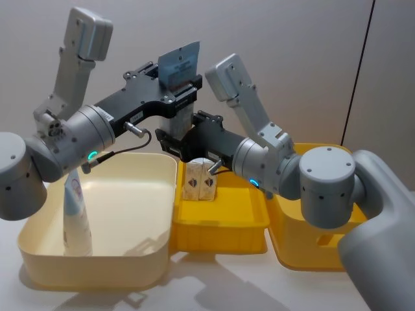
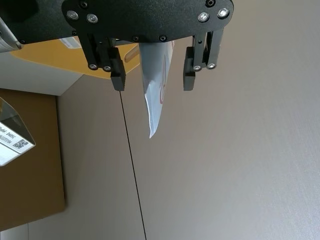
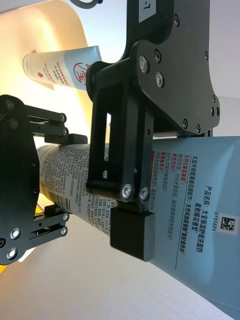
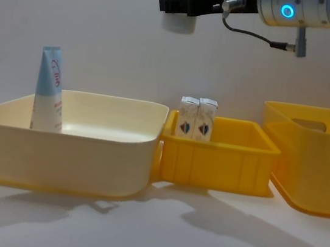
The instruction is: Bimanual collaborative sorting of washing and personal care products
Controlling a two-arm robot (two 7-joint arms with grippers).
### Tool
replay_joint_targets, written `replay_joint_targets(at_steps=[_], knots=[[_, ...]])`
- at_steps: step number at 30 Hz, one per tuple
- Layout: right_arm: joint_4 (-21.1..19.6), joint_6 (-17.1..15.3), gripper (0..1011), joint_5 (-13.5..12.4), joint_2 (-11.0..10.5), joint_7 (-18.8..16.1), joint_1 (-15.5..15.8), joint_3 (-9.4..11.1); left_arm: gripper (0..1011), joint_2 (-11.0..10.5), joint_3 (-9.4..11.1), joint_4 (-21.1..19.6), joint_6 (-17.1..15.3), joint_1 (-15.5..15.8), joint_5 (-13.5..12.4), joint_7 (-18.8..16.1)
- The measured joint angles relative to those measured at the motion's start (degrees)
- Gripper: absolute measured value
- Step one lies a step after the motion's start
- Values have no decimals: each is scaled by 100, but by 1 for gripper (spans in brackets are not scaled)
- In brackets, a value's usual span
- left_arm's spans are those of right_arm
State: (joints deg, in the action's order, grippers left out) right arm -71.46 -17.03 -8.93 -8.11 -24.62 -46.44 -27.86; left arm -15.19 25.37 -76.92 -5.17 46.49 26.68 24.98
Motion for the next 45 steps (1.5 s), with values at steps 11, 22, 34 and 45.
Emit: replay_joint_targets(at_steps=[11, 22, 34, 45], knots=[[-67, 14, 647, 0, -83, 26, 23, 21, 969, 0, 0, 0, 0, 0, 0, 0], [-457, -150, 647, 41, -383, 308, 206, 270, 1002, 1, 0, 0, 0, 0, 0, 0], [-858, -580, 647, 275, -754, 692, 368, 538, 1003, 0, 0, 0, 0, 0, 0, 0], [-931, -1160, 647, 596, -1099, 1000, 313, 736, 1002, 1, 0, 0, 0, 0, 0, -1]])
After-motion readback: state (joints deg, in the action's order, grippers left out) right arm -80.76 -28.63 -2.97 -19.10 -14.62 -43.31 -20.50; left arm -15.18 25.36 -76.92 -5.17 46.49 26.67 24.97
